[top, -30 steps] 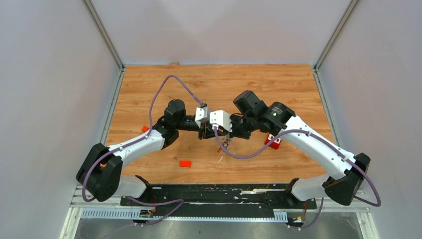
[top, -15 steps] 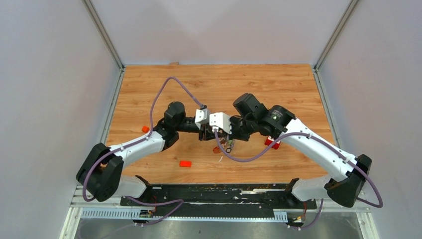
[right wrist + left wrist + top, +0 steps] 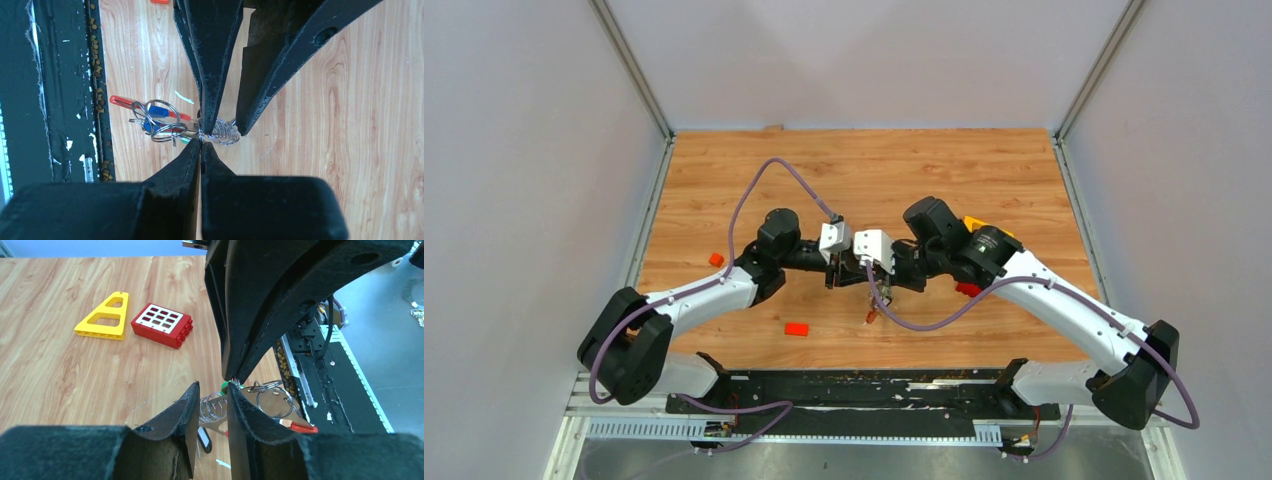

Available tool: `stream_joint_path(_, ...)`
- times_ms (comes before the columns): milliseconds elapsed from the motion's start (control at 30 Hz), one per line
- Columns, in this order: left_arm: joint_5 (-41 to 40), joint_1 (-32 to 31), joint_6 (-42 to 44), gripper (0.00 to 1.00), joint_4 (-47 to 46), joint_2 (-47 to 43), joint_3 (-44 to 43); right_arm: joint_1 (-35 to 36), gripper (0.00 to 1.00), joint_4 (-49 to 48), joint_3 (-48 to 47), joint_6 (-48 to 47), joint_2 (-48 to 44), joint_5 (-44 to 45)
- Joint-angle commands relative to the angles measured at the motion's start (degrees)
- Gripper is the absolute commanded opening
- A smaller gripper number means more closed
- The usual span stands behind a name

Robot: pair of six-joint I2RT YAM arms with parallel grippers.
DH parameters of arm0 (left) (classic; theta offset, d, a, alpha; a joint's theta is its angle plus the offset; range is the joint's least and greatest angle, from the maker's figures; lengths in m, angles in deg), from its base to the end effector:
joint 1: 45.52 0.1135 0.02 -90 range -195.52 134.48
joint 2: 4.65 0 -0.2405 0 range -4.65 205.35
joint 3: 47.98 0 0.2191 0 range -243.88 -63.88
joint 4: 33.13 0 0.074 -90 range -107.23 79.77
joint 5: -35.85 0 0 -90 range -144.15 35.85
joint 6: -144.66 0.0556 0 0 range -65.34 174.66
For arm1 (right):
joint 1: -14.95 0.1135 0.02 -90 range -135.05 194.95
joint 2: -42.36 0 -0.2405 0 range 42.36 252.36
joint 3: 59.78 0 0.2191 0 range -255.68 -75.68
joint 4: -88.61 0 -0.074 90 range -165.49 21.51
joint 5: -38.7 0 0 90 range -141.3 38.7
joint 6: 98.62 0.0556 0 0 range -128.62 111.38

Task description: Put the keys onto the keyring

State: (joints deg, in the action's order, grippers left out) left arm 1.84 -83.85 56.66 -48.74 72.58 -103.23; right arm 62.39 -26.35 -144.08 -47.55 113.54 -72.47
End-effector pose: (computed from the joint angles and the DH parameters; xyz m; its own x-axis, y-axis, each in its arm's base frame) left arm 0.1867 -0.2064 0.2544 -0.0523 0.0662 -0.9964 0.9956 -0.0745 -0.0572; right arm 0.1431 0.1855 0.2918 0.1121 -0.7443 -0.6584 -0.9861 -0.0013 -0.1664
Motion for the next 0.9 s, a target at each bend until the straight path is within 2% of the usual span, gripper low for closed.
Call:
stream_joint_path(0,1.2,-0.7,1.8,0.34,1.6,-1.0,-1.1,-0.6,0.00,-5.3,0.0,1.4,-2.2,-3.1)
stream_joint_path(233,0.3,-0.8,2.0,0.36,2.5,-1.7,-1.4,-1.2,0.00,-6.0,2.5,0.8,-3.2,-3.5)
stream_joint_path(400,0.5,-0.8,6.3,0.44,8.0,-2.5,-1.6,-1.6,0.00,-7.9,6.5,0.4,-4.9,-5.2)
stream_joint_path(533,2.2,-0.8,9.0,0.45,11.2,-2.9,-1.1,-1.6,0.00,-9.3,9.2,0.7,-5.6,-6.8)
stream_joint_path(667,3.8,-0.8,8.1,0.46,10.4,-3.1,-0.3,-1.6,0.00,-10.4,11.1,1.1,-5.8,-8.7)
stream_joint_path(867,1.8,-0.9,2.9,0.46,3.2,-1.9,2.1,-1.7,0.00,-11.9,12.8,1.8,-5.1,-9.6)
